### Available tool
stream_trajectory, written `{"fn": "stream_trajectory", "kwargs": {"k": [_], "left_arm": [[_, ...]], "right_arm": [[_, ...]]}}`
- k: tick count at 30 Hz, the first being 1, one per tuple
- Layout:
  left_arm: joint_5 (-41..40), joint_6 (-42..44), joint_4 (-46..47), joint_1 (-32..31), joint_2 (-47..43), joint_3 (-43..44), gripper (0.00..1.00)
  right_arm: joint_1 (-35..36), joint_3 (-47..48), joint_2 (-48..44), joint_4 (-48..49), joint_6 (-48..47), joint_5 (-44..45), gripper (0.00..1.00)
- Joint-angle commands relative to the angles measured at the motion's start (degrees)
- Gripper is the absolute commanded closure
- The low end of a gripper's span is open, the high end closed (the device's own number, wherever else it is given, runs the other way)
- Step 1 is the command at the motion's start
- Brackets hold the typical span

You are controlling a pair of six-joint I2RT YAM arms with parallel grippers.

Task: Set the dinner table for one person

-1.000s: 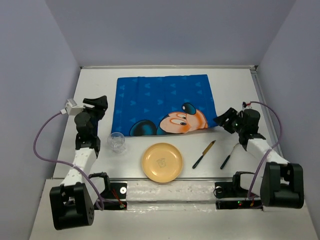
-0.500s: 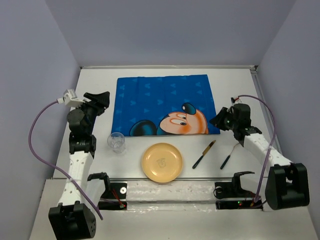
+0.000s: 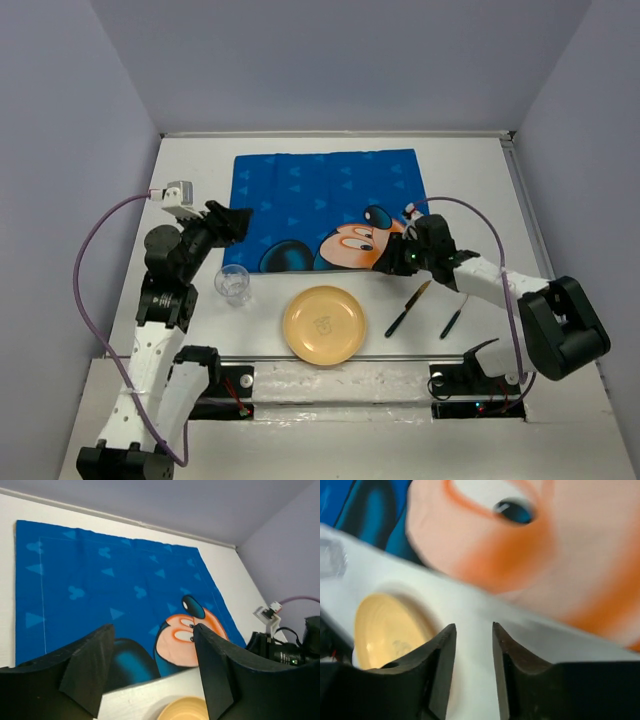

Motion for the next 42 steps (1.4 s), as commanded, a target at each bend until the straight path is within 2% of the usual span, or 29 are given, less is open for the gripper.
{"fn": "stream_trajectory", "kwargs": {"k": [1,2,4,12,20,24,26,28,30,32,38,42], "left_arm": [[-5.2,8.4,-4.5,-7.0,-6.1,0.8,0.2],[-6.0,9.0,-4.5,-7.9,-8.5,0.8,0.1],[-8.0,9.5,-3.9,-8.7,-10.4,0.6,0.01],[-7.5,9.3,-3.9,-8.7,-11.3,0.5,0.01],[-7.1,9.0,-3.9,-8.7,-11.7,0.4,0.01],[-7.5,8.9,-4.0,-8.7,-12.2,0.4,0.01],[-7.9,8.9,-4.1,-8.7,-12.5,0.4,0.01],[-8.4,8.9,-4.2,-8.7,-12.8,0.4,0.01],[-9.0,8.9,-4.4,-8.7,-13.2,0.5,0.01],[-9.2,8.9,-4.5,-8.7,-13.2,0.6,0.01],[-9.6,8.9,-4.7,-8.7,-13.6,0.9,0.01],[-10.3,8.9,-5.0,-8.9,-14.1,0.9,0.01]], "right_arm": [[7.2,-4.2,-2.4,1.8,1.2,-7.4,0.51],[9.9,-4.8,-3.0,1.6,1.5,-5.9,0.48],[11.6,-5.6,-3.5,1.3,2.7,-4.5,0.45],[16.7,-5.1,-1.4,-1.2,2.7,-0.8,0.45],[17.3,-4.6,-4.1,-5.5,3.2,0.3,0.46],[18.5,-3.6,-0.7,-6.1,2.8,1.7,0.56],[18.5,-3.3,0.5,-6.1,2.5,1.8,0.58],[19.0,-2.7,1.0,-6.1,2.5,2.1,0.68],[19.0,-1.8,0.1,-7.0,2.3,2.7,0.87],[19.5,-0.6,-3.1,-8.7,1.9,3.4,0.99],[19.5,8.2,-10.4,-15.4,0.7,5.9,1.0],[18.2,18.5,-3.1,-14.3,-2.7,14.3,1.0]]}}
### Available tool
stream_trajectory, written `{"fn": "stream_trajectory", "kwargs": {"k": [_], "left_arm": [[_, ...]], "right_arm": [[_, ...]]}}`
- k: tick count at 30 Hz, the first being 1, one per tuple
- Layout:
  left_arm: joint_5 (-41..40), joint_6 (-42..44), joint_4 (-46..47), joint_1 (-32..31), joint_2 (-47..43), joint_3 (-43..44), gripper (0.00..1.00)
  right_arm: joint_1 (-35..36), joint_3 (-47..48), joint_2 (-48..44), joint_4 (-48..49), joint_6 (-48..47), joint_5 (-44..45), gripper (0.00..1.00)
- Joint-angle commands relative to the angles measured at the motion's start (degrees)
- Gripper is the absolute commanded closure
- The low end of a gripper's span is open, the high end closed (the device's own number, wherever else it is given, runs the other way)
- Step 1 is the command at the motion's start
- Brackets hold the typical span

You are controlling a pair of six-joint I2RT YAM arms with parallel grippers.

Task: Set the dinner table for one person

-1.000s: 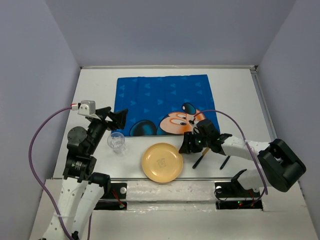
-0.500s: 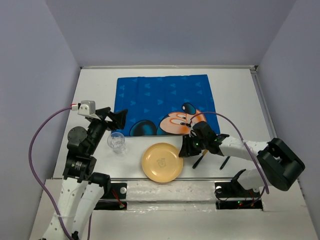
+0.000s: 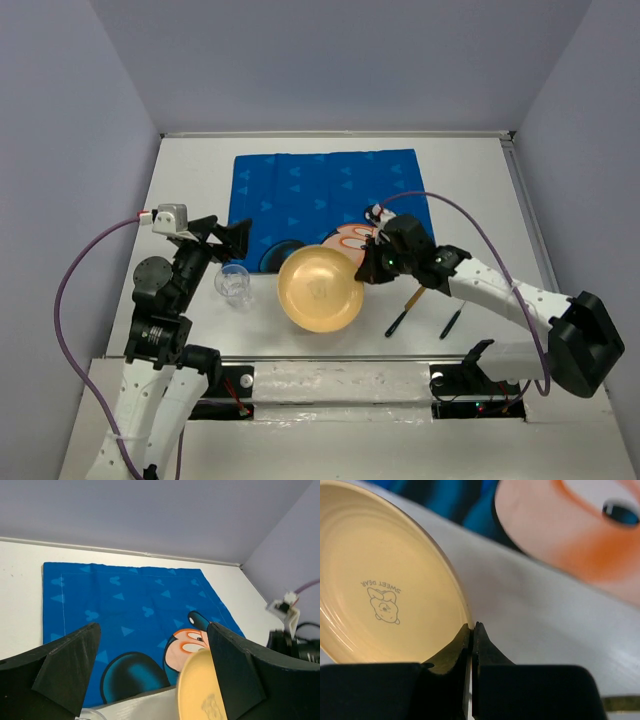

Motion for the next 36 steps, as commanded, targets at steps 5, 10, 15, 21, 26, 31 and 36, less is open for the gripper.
{"fn": "stream_trajectory", "kwargs": {"k": [5,10,15,21,26,31,36], "left_arm": [[-2.0,1.1,0.7,-1.2,-1.4,0.9,0.01],[-2.6,1.1,0.6,-1.7,-1.6,0.9,0.01],[-2.8,1.0,0.6,-2.3,-1.2,0.9,0.01],[-2.4,0.9,0.8,-2.6,-0.7,0.9,0.01],[-2.3,0.8,0.9,-2.9,-0.5,0.9,0.01],[-2.2,0.7,0.9,-2.9,-0.4,0.9,0.01],[-2.3,0.7,0.9,-2.9,-0.5,0.9,0.01]], "right_arm": [[-8.7,26.3,19.4,3.8,-7.7,10.5,1.0],[-14.8,38.2,31.7,1.6,-8.5,9.3,1.0],[-15.8,48.4,43.5,-3.3,-8.8,10.0,1.0],[-17.5,52.9,49.1,-4.5,-8.1,7.9,1.0],[-18.8,54.2,51.0,-5.6,-7.7,7.5,1.0],[-19.3,54.3,52.0,-6.4,-7.6,6.2,1.0],[-19.3,54.8,52.7,-7.8,-7.7,5.6,0.89]]}}
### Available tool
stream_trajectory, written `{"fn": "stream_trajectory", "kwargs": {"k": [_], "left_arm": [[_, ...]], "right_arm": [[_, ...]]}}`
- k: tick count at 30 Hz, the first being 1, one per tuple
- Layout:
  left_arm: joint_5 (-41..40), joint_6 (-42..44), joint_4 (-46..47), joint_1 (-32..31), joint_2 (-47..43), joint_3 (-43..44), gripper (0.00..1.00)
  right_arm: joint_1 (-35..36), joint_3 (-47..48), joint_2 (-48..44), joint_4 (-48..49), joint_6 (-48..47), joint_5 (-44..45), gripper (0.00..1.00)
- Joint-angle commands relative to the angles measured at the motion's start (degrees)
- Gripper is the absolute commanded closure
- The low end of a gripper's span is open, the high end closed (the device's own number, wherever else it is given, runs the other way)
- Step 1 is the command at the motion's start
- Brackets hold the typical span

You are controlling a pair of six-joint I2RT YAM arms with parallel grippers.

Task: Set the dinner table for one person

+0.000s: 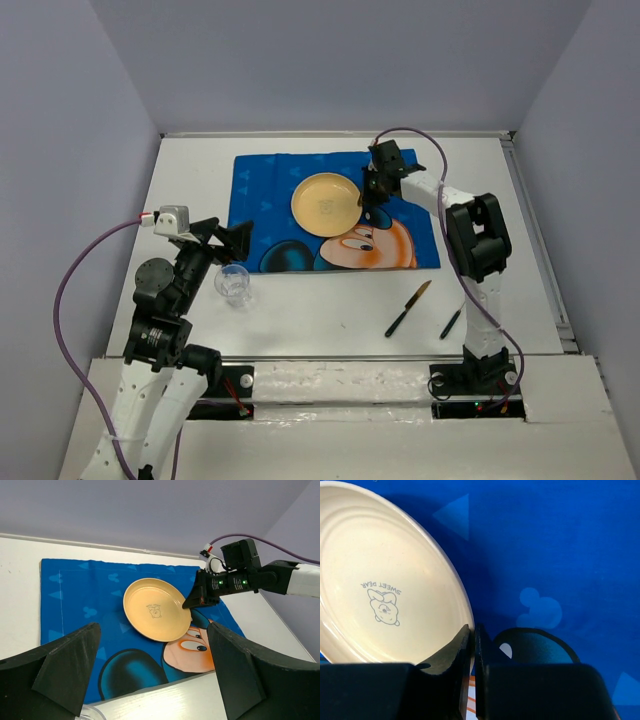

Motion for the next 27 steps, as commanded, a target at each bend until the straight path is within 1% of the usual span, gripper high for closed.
{"fn": "stream_trajectory", "kwargs": {"k": [1,3,4,6,9,12,14,16,17,18,20,21,22,23,24,26,27], "left_arm": [[0.2,0.8,2.0,-0.3,0.2,0.9,0.01],[0.2,0.7,2.0,-0.3,0.1,0.9,0.01],[0.1,0.8,2.0,-0.3,0.0,0.9,0.01],[0.1,0.8,2.0,-0.3,0.0,0.9,0.01],[-0.2,0.7,1.9,-0.2,-0.1,0.9,0.01],[-0.9,0.9,1.9,-0.1,-0.3,0.9,0.01],[-1.4,0.9,1.8,0.0,-0.3,1.1,0.01],[-2.9,1.0,1.6,0.3,-0.3,1.3,0.01],[-3.5,1.1,1.2,0.7,-0.4,1.5,0.01],[-5.6,1.2,1.1,1.0,-0.4,1.7,0.01],[-9.7,1.3,0.8,1.8,-0.7,2.5,0.01],[-11.9,1.3,-0.4,1.9,-1.0,2.8,0.01],[-16.4,1.2,-1.7,2.0,-1.6,3.1,0.01],[-18.8,0.6,-2.2,2.5,-2.2,3.6,0.01],[-23.0,0.6,-2.7,2.7,-3.5,3.6,0.01],[-26.5,0.1,-3.1,3.0,-5.1,3.5,0.01],[-27.8,-0.1,-3.1,3.1,-6.7,3.4,0.01]], "right_arm": [[-0.3,2.9,0.3,-1.1,-0.2,-0.8,0.83],[-0.3,2.7,-0.5,-1.3,-0.5,-1.3,0.72],[-0.3,2.7,-0.7,-1.3,-0.7,-1.7,0.63],[-0.3,2.7,-2.0,-1.4,-1.1,-2.3,0.54],[-0.3,2.6,-4.1,-1.6,-1.9,-3.1,0.53],[0.2,0.7,-8.9,-0.5,-2.4,-4.6,0.52],[3.0,-1.1,-13.7,1.3,-2.8,-4.7,0.52],[6.1,-2.4,-16.1,3.5,-3.5,-4.6,0.52],[10.0,-4.1,-18.0,4.7,-3.3,-5.0,0.49],[12.2,-4.9,-18.5,7.1,-3.2,-5.7,0.48],[16.5,-5.8,-19.2,8.9,-2.6,-6.2,0.46],[20.3,-6.0,-19.2,9.9,-1.6,-6.8,0.42],[22.1,-6.2,-19.1,12.1,-1.2,-7.6,0.4],[23.8,-5.9,-18.7,12.8,-0.5,-8.0,0.4],[26.6,-5.4,-17.8,14.2,0.6,-8.8,0.39],[29.6,-4.0,-16.1,14.7,1.2,-9.4,0.39],[30.8,-1.9,-15.0,14.5,1.3,-9.4,0.39]]}}
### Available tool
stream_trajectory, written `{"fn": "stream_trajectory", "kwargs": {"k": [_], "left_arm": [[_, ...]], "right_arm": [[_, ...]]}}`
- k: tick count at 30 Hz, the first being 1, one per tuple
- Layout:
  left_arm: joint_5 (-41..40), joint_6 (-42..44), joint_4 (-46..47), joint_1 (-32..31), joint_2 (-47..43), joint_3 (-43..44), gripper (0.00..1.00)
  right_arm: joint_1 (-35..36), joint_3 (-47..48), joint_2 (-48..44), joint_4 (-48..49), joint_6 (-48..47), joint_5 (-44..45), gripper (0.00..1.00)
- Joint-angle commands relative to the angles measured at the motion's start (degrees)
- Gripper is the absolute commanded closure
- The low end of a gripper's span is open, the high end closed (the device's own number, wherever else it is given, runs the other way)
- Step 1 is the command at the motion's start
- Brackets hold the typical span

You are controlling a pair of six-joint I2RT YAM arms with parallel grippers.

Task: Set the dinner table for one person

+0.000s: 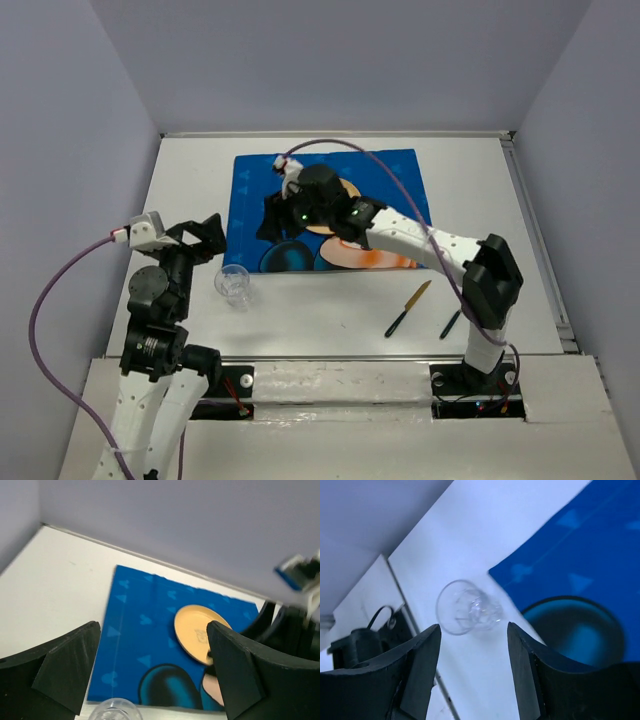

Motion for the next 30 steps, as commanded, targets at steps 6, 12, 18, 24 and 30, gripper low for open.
{"fn": "stream_trajectory", "kwargs": {"k": [6,12,18,24,30], "left_arm": [[-16.2,-0.2,0.0,0.8,-7.7,2.2,0.01],[-15.1,-0.4,-0.1,0.8,-7.8,2.3,0.01],[-13.5,-0.2,0.2,0.7,-7.9,2.2,0.01],[-12.5,0.2,0.5,0.7,-8.1,2.2,0.01],[-12.3,0.3,0.3,0.2,-7.8,2.2,0.01]], "right_arm": [[8.8,10.8,13.1,-0.7,1.0,2.9,0.37],[9.5,13.4,18.1,-4.2,-0.3,7.5,0.41],[11.4,13.9,20.5,-4.8,0.4,6.0,0.57],[13.1,16.7,20.8,-6.6,0.3,9.2,1.0],[8.6,17.0,11.3,-6.4,-1.8,17.4,1.0]]}}
